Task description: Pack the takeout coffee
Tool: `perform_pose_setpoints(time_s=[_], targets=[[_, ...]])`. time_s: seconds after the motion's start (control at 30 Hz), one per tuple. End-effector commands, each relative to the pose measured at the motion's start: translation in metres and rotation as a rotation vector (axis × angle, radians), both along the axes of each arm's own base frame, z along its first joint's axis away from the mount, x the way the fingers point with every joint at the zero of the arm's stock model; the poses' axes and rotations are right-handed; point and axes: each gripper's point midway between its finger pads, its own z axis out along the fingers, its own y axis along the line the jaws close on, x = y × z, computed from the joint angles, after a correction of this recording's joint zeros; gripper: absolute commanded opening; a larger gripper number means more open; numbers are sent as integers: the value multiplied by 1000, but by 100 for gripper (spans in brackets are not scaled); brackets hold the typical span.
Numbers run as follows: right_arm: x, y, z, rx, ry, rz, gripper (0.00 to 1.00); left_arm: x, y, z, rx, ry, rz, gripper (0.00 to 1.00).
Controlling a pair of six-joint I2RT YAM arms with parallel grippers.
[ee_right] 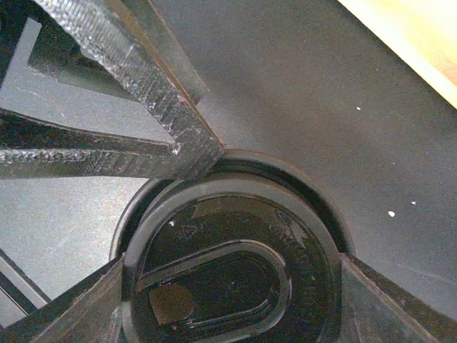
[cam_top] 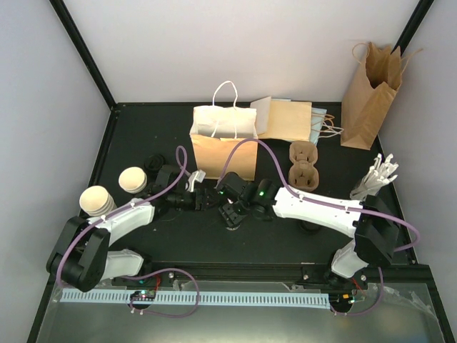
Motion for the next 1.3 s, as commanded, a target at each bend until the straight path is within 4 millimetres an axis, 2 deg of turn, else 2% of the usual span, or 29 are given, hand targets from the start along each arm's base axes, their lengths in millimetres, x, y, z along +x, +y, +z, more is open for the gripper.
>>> perform_pose_setpoints(time_s=[0.0,0.17,0.47,0.9,1.27], targets=[[-57,-22,-65,-115,299,-25,71,3,-2,1,17,-4,-19,64],[-56,-21,-64,-105,303,-45,71,4,-1,0,27,2,-12,69],[-52,-12,-62,-100,301,-49,71,4,-1,0,30,1,-14,69],[-61,-22,-73,-166,326,-50,71,5,-1,1,35,-4,-12,70],[-64,-20,-77,-179,334,-41,71,5,-1,0,39,-5,-15,70]])
